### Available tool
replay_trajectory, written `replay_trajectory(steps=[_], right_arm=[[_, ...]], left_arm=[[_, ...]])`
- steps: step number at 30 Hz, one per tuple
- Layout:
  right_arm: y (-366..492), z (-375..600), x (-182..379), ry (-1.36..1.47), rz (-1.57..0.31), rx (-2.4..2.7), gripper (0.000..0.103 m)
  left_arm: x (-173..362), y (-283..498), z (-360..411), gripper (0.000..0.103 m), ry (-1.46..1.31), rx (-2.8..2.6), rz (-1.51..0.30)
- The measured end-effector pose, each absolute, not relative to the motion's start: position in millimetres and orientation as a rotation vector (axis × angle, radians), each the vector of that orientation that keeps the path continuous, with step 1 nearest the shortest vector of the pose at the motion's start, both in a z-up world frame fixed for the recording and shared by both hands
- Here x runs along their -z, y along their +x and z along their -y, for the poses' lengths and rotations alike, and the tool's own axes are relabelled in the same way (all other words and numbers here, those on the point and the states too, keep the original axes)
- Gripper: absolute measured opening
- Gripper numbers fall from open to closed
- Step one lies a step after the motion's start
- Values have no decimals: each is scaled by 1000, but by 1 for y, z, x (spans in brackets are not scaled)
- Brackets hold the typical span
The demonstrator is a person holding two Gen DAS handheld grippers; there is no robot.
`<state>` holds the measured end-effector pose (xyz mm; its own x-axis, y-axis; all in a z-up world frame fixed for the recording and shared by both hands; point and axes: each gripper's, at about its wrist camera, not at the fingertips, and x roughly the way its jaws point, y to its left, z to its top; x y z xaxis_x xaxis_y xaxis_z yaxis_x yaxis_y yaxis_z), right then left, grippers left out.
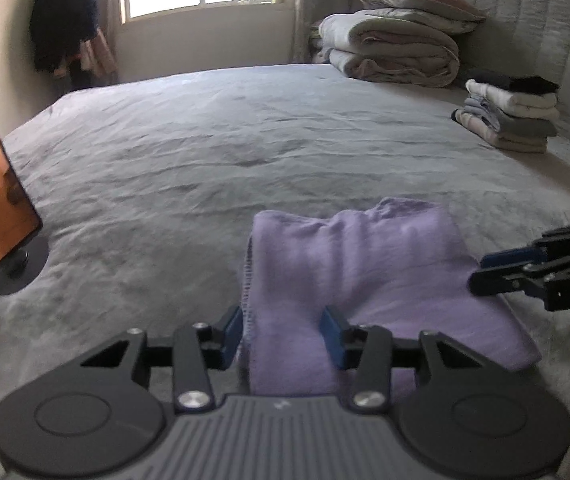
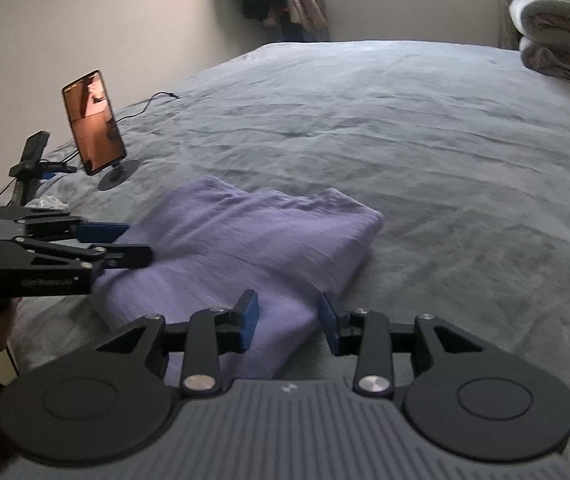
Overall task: Fold clothes
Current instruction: 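Release the garment and press the folded lavender bundle flat with both tools, then grasp the folded lavender bundle with the left tool while the right tool grasps beside it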
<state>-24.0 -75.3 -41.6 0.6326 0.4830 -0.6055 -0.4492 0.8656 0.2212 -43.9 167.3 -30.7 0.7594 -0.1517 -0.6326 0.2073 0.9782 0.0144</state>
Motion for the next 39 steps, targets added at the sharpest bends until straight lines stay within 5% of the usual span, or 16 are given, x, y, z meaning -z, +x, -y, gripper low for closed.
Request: replay_trajectory(steps=[7, 12, 22, 31, 39], right_arm=[[-23, 83, 38, 76, -719, -494, 46], [-19, 88, 35, 126, -736, -496, 60], [3, 109, 40, 441, -879, -486, 62], [20, 154, 66, 975, -997, -416, 61], [27, 151, 67, 1031, -1002, -412, 61]], left_arm=[[29, -41, -168, 52, 71, 158, -705], [29, -36, -173, 64, 35, 144, -738], [31, -26, -172, 88, 5, 121, -798], [34, -5, -215, 87, -361, 228, -880], [45, 12, -228, 86, -539, 250, -862]])
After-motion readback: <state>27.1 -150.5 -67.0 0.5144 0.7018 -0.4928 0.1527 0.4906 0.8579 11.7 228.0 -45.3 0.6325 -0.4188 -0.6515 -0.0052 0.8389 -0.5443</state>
